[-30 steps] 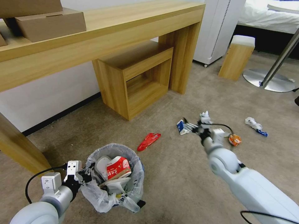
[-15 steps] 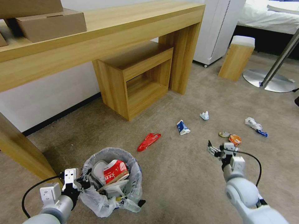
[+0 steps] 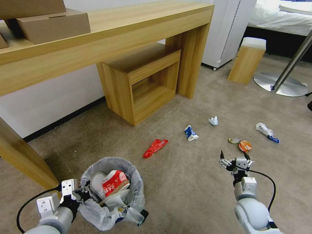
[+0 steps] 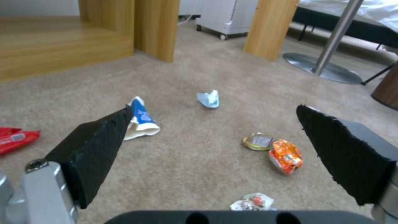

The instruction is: Pick up the trash bin and place the garbage on the floor into it.

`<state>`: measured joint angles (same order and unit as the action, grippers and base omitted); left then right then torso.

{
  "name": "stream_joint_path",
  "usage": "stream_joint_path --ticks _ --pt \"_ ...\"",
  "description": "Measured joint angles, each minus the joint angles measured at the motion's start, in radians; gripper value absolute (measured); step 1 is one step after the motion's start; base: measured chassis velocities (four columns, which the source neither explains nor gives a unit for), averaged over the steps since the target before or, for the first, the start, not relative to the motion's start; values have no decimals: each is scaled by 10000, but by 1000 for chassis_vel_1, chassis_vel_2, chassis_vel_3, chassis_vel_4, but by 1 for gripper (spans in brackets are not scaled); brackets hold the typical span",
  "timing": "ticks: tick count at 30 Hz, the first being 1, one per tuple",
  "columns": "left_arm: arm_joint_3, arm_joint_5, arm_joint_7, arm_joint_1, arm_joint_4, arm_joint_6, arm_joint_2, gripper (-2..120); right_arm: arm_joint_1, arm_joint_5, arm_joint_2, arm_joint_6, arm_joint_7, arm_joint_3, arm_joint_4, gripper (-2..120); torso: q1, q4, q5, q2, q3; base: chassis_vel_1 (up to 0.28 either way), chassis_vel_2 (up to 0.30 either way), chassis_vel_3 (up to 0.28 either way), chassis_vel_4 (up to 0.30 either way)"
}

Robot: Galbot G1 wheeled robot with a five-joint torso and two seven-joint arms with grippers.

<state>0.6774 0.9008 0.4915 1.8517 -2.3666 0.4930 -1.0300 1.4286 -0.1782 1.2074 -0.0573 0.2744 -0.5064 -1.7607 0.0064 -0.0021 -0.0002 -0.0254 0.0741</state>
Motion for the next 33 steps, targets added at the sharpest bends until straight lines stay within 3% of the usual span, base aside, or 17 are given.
stream_joint_path --ticks 9,15,18,24,33 --pt "-4 -96 176 -50 -180 167 -606 0 222 505 538 -201 -294 -186 196 100 1 0 1 2 0 0 0 0 0" --pt "-110 -334 52 -65 -102 174 -1069 0 200 -272 521 -171 777 180 72 100 0 1 2 2 0 0 0 0 0" --pt "-144 -319 32 -141 -96 175 -1246 0 201 -255 489 -200 825 154 6 100 1 0 3 2 0 0 0 0 0" --pt "-44 -179 81 -350 -128 227 -1609 0 82 727 499 -1063 -68 -337 450 100 1 -1 5 3 0 0 0 0 0" --pt "-154 -93 270 -439 -148 274 -2051 0 -28 1504 486 -1966 -434 -588 929 100 1 0 4 2 0 0 0 0 0"
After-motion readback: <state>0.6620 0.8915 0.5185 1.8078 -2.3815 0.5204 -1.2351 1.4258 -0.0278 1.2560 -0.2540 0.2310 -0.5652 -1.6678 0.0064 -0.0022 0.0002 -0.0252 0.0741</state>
